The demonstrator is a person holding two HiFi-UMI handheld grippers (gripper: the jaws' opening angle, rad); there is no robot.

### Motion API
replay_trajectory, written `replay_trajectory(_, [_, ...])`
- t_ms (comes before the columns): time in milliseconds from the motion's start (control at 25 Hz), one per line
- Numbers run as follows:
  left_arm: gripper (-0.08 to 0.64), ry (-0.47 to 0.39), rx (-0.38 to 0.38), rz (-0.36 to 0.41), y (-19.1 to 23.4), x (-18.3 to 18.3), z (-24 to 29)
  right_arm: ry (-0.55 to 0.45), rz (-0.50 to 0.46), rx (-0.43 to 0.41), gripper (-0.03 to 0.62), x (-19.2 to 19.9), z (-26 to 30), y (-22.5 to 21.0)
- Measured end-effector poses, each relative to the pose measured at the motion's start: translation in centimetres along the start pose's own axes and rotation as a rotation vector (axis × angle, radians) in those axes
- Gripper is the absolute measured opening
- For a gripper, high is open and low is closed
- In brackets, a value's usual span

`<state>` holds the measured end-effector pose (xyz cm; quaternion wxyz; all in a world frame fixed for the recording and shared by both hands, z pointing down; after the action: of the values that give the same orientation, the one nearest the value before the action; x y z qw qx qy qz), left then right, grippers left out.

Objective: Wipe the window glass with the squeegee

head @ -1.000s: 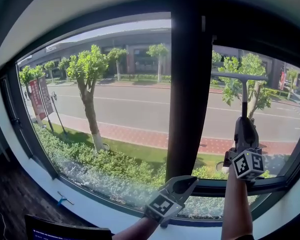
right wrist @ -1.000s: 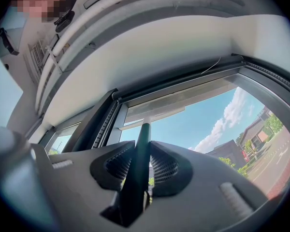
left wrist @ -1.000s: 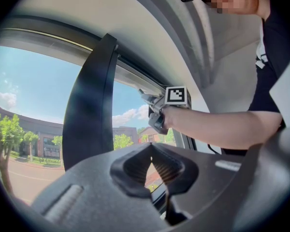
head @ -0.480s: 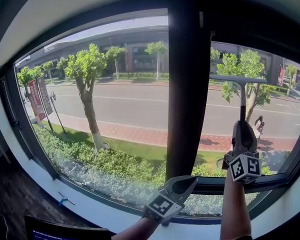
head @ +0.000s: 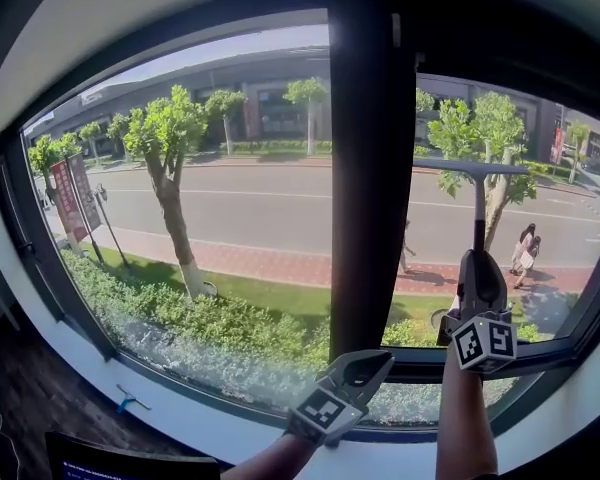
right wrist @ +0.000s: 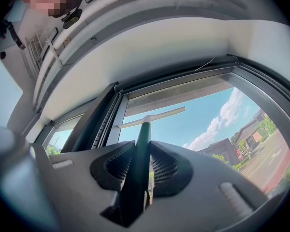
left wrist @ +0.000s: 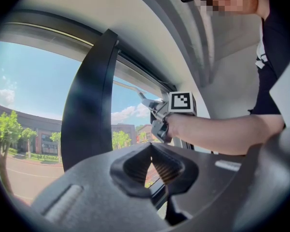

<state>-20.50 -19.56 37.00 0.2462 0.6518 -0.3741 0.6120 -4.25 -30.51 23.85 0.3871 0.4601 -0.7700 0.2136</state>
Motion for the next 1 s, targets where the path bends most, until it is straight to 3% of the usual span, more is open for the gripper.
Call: replay_trajectory(1000, [0.003,0.044,0.056,-0.04,-1.5,2.2,-0.2,0.133,0.084,0.053,0.097,6.1,-7.3,1.1])
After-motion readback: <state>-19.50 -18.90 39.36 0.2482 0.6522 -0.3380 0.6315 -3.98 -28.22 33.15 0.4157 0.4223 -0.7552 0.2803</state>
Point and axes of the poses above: the fingertips, and each gripper's own axes: z forward along the fingers, y to its left, x out of its underside, the point moved 4 cm from there along -z, backward along the fingers, and after that the axes turned 8 degrees about -x, right-handed, at the moved point
